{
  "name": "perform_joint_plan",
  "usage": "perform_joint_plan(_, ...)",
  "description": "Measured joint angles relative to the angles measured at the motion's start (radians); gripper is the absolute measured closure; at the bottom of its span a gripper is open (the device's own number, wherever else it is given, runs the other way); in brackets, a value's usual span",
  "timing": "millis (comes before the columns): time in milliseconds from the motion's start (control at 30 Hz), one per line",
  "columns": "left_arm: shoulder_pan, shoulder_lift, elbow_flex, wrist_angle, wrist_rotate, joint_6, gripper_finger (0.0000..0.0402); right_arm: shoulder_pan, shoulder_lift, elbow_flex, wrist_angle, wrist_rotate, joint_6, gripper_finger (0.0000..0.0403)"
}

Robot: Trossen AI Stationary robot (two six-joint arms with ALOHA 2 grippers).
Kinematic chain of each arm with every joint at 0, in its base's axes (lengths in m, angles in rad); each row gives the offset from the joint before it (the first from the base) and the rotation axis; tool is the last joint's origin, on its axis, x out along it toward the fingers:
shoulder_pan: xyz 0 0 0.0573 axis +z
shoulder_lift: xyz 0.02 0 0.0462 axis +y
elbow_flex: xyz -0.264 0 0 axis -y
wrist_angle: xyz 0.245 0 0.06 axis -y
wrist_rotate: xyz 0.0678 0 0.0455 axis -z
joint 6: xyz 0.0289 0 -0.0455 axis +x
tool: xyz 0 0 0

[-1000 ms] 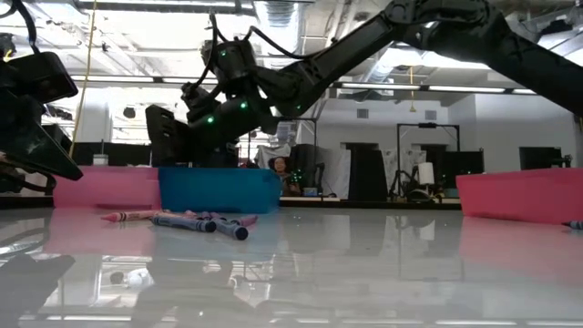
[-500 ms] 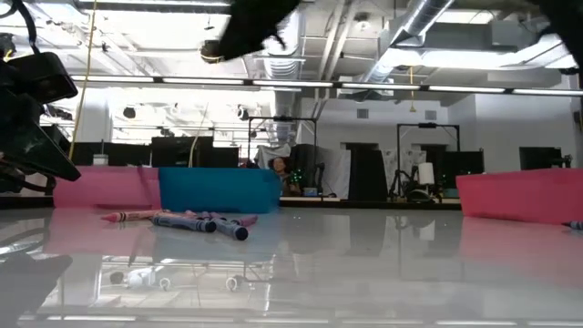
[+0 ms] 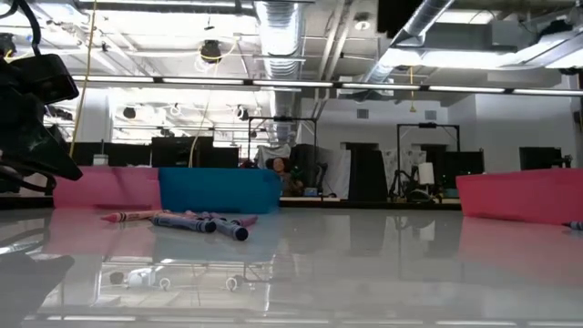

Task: Sort crayons
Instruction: Put the blue crayon into the large red bin

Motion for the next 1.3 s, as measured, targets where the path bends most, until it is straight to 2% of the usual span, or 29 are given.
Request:
perform_joint_plan(67,0.0,0.0,0.0,0.0,0.0,-0.01,0.03,0.058,-0.017,-0.041,0.028,-0.001,0.067,0.0312)
perform_joint_plan(133,0.0,0.0,0.0,0.0,0.001,-0.011,0.03,0.1,-0.021,-0.087,-0.032,0.001,0.186,0.0312)
perform_joint_plan(200,0.0,0.0,0.0,0.002,0.001,-0.012,0.03,0.146,-0.033,-0.176,-0.032,-0.012,0.255,0.0312)
perform_joint_plan(333,0.0,0.0,0.0,0.001,0.009,-0.012,0.03,0.201,-0.077,-0.347,-0.043,-0.138,0.435,0.0312)
perform_joint_plan(500,0.0,0.0,0.0,-0.003,-0.001,-0.009,0.03,0.241,-0.106,-0.525,-0.025,-0.257,0.547,0.031)
perform_joint_plan(767,0.0,0.0,0.0,-0.002,-0.004,-0.01,0.03,0.255,-0.097,-0.649,0.026,-0.42,0.555,0.031)
perform_joint_plan(1100,0.0,0.0,0.0,-0.002,-0.006,-0.002,0.03,0.27,-0.097,-0.724,0.113,-0.431,0.605,0.0307)
perform_joint_plan(1300,0.0,0.0,0.0,-0.002,-0.006,0.017,0.03,0.292,-0.097,-0.796,0.206,-0.455,0.654,0.0269)
